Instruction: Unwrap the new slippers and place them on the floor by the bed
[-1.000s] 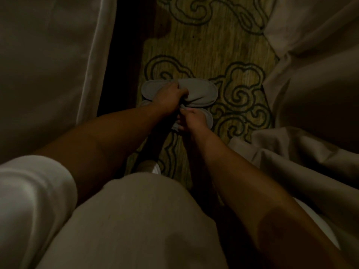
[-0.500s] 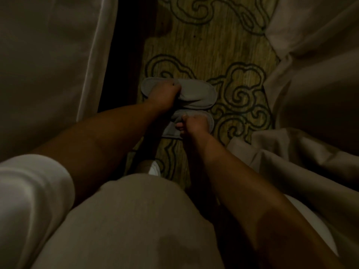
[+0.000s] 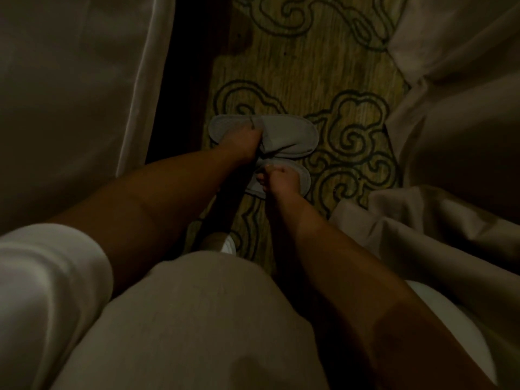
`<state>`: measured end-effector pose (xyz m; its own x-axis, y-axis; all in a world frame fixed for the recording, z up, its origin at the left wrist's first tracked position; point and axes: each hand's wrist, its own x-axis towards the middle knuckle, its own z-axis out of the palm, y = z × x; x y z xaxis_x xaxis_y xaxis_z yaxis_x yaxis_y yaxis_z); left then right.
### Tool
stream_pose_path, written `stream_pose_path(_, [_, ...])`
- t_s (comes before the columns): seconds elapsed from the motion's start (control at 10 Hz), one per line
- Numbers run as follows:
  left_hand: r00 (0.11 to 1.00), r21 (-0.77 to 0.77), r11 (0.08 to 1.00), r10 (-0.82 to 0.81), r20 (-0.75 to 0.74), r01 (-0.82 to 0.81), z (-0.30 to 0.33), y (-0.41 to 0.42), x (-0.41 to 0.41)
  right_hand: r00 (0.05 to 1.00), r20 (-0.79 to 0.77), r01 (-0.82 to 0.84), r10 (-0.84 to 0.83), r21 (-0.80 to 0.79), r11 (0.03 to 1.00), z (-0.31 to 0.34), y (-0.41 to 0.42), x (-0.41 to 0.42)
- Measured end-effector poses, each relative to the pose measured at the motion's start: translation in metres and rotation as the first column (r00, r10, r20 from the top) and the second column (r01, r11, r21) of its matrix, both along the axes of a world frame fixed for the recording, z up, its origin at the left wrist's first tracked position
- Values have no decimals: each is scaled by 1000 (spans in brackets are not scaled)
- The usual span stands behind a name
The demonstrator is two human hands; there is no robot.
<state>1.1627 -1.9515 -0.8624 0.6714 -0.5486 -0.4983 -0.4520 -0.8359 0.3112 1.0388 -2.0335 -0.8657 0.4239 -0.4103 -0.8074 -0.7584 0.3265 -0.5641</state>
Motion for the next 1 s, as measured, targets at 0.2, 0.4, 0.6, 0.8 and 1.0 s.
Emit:
stream_pose_path(0.2, [1000, 39, 999, 2, 13, -2, -3, 6, -1, 1000, -16, 2, -4, -75, 997, -3, 0, -3])
stream_pose_path(0.4, [999, 67, 998, 4, 47, -7, 0, 3, -7, 994, -61, -106, 92, -288, 952, -6, -2, -14])
stream_pose_path(0.6, [999, 33, 999, 31, 17, -32, 4, 5, -7, 999, -39, 7, -10, -86, 996, -5, -8, -6])
stream_pose_path(0.8, [998, 37, 997, 65, -28, -63, 8, 5, -5, 994, -57, 102, -97, 88, 991, 1, -7, -2])
stream_pose_path(1.0, [998, 107, 993, 61, -18, -59, 25, 2, 4, 998, -63, -27, 28, 17, 1000, 22, -9, 12])
